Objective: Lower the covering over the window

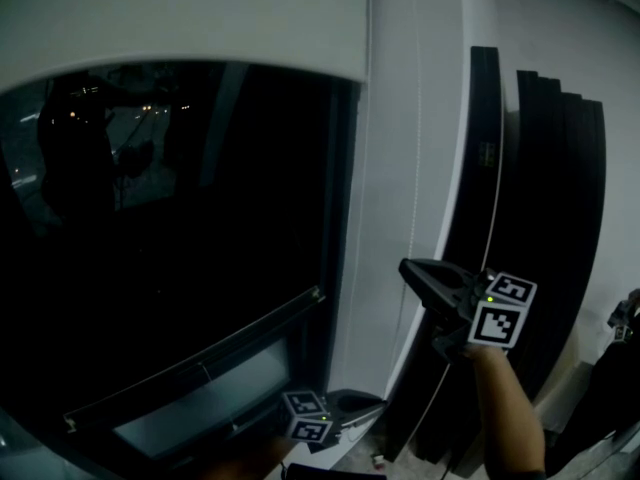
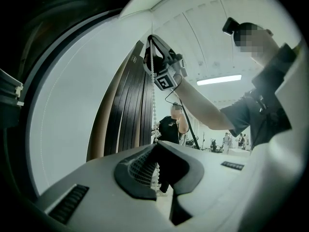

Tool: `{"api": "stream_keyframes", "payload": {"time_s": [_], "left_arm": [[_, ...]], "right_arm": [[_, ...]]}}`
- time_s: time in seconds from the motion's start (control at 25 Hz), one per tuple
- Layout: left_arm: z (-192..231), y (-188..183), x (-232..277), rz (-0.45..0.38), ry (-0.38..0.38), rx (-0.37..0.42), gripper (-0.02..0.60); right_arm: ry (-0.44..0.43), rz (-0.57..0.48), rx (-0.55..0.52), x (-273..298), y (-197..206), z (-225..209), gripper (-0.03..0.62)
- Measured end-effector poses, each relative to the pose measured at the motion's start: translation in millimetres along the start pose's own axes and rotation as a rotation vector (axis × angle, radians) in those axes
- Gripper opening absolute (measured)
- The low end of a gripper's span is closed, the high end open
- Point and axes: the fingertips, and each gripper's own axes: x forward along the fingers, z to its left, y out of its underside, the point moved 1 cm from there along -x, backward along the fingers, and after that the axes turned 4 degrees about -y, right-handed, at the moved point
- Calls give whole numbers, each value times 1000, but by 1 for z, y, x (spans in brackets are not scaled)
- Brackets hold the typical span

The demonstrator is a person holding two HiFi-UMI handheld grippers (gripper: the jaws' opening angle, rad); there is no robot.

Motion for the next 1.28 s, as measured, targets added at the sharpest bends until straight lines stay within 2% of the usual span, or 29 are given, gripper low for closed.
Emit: {"api": "stream_keyframes", "payload": {"time_s": [0.32, 0.56, 0.72, 0.96, 1.16, 1.28], "left_arm": [[2, 27, 0, 60, -22, 2, 8], [17, 38, -13, 62, -99, -29, 11], [29, 21, -23, -1, -141, -50, 12], [35, -42, -34, -124, -167, -40, 12], [36, -56, -33, -76, -191, 26, 12], [39, -39, -34, -27, -208, 7, 99]], "right_arm": [[9, -17, 61, -10, 30, 1, -15], [-6, -28, 67, -17, 43, 14, -15], [5, 1, 48, -19, 53, 19, -15], [47, 4, 65, -25, 56, 8, -14], [105, -38, 100, -31, 52, -9, -12], [136, -41, 111, -33, 53, -15, -12]]}}
